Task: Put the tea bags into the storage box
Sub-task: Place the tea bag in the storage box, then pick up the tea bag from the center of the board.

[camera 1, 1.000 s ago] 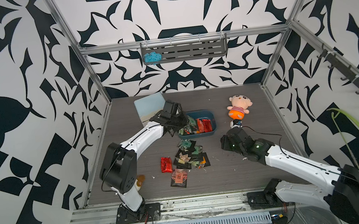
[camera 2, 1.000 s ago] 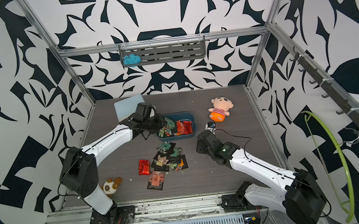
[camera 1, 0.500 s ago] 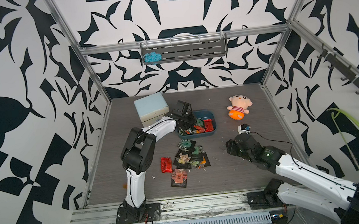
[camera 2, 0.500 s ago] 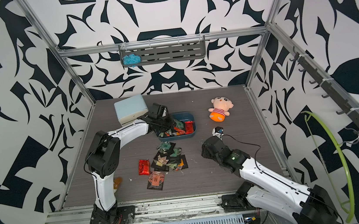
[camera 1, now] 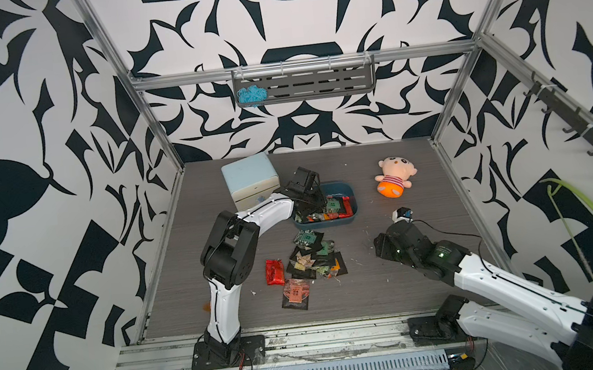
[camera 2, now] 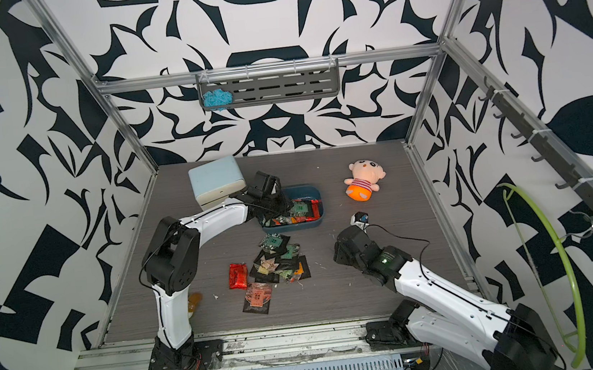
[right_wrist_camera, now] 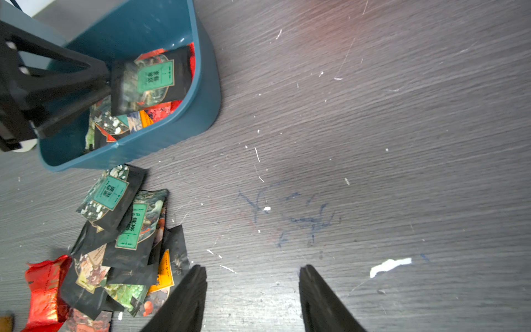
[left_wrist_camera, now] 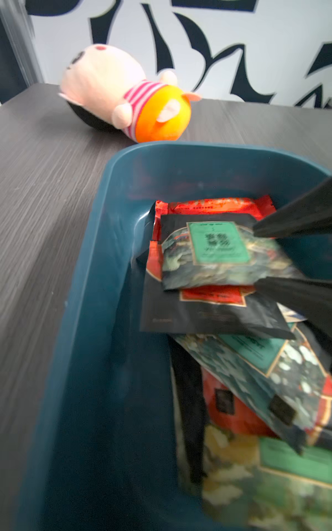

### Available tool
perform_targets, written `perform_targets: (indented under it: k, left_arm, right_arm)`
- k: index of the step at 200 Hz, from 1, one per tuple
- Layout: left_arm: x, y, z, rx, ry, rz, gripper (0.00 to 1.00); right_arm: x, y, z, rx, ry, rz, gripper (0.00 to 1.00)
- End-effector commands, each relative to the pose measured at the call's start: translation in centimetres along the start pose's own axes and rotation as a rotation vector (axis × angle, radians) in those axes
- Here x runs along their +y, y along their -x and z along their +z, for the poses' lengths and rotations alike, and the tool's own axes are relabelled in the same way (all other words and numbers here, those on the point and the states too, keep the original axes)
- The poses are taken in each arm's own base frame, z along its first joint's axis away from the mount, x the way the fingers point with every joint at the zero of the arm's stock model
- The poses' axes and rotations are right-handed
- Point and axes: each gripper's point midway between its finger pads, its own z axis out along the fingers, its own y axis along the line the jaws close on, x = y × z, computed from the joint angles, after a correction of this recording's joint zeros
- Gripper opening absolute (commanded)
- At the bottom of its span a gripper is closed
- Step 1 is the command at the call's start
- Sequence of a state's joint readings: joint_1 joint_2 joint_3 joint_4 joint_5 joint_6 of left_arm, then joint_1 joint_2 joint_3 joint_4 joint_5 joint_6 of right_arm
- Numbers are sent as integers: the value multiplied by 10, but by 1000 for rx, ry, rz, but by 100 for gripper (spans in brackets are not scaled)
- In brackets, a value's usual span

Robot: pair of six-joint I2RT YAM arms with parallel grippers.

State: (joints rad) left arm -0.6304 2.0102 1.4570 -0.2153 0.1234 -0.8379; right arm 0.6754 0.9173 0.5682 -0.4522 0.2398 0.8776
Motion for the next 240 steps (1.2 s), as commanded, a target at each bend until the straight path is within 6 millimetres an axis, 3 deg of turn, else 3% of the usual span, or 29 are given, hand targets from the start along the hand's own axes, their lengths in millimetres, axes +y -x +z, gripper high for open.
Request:
perform_targets:
  k: [1, 30, 54, 93, 127, 152, 189, 240]
  left_arm:
    - [-19, 9, -35, -46, -29, 44, 37]
    - [-25, 14, -74, -102, -24, 83, 49]
    - [-22, 7, -101, -120, -19, 114, 52]
    - [12, -29, -121, -72, 28, 106, 51]
    - [55, -68, -126, -33, 77, 34, 46]
    - [73, -95, -123, -4, 85, -13, 43]
    - [78, -121, -112, 44, 81, -21, 41]
    - [80, -131, -99, 86, 82, -23, 34]
  right_arm:
    - [10, 13, -9, -25, 21, 9, 56]
    - [25, 18, -12, -25, 75, 12, 57]
    - [46, 17, -8, 10, 150, 16, 57]
    - [74, 8, 12, 89, 235, 16, 57]
    - [89, -9, 33, 164, 253, 31, 55]
    - [105, -23, 49, 203, 299, 62, 54]
    - [118, -38, 72, 242, 301, 95, 50]
    - [121, -36, 90, 225, 281, 128, 46]
